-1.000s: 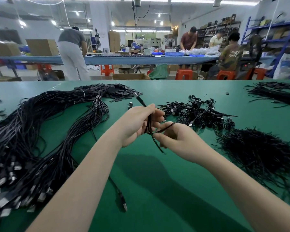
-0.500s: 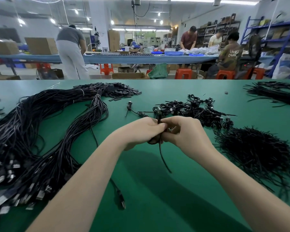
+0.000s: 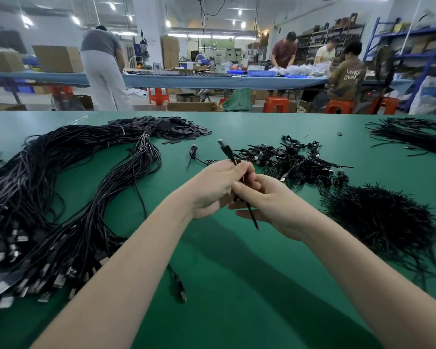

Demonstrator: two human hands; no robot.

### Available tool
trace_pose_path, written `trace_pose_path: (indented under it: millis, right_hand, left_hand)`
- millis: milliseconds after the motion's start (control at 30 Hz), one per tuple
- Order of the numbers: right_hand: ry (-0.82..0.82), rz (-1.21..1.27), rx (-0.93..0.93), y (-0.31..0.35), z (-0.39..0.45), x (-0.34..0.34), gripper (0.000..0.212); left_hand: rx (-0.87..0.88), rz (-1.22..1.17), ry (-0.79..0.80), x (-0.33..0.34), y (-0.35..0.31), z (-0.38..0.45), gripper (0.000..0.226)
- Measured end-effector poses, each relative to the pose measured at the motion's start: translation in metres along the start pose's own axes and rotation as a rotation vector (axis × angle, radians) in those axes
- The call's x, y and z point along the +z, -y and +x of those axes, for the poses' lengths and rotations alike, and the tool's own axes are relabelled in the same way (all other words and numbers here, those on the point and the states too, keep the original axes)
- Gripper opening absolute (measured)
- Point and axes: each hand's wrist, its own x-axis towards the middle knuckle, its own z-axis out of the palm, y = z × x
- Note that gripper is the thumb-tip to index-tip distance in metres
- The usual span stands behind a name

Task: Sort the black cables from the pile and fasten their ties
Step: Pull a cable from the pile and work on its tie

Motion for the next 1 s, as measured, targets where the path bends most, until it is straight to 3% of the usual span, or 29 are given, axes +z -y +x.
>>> trace_pose_path:
  millis: [133, 233, 367, 467, 600, 633, 733, 800, 833, 1000]
  right_hand:
    - [0.017, 0.101, 0.05, -0.005, 0.003, -0.004, 0.018]
    - [-0.017, -0.102, 0.059, -0.008, 0.006, -0.006, 0.03]
    - [-0.103, -0.381, -0.001, -0.008, 0.004, -0.001, 0.028]
    - [-0.19, -0.624, -0.035, -0.017, 0.004, 0.006, 0.034]
    - [-0.123, -0.78, 0.068, -0.028, 0.001, 0.005, 0.037]
    - [-0.089, -0.814, 0.075, -0.027, -0.001, 0.003, 0.038]
    - [0.031, -0.872, 0.06, -0.018, -0.01, -0.004, 0.031]
    - [0.15, -0.799, 0.089, -0.014, -0.018, -0.006, 0.029]
    - [0.197, -0.73, 0.108, -0.013, -0.023, -0.006, 0.029]
    - [0.352, -0.661, 0.142, -0.012, -0.043, -0.002, 0.028]
  left_hand:
    - [-0.044, -0.029, 0.067, -0.007, -0.001, -0.002, 0.026]
    - [-0.061, 0.175, 0.037, -0.009, -0.003, -0.002, 0.03]
    - [-0.091, 0.486, -0.175, -0.005, -0.002, 0.002, 0.033]
    - [-0.101, 0.601, -0.33, -0.005, 0.003, 0.0, 0.05]
    - [0.211, 1.251, -0.701, -0.011, 0.008, -0.01, 0.05]
    - [0.328, 1.449, -0.672, -0.012, 0.01, -0.012, 0.051]
    - [0.728, 1.989, -0.332, -0.011, 0.025, -0.023, 0.04]
    - [0.861, 2.041, -0.183, -0.014, 0.031, -0.036, 0.027]
    - [0.91, 2.044, -0.165, -0.016, 0.034, -0.041, 0.031]
    - [1.077, 2.094, -0.28, -0.017, 0.044, -0.063, 0.045]
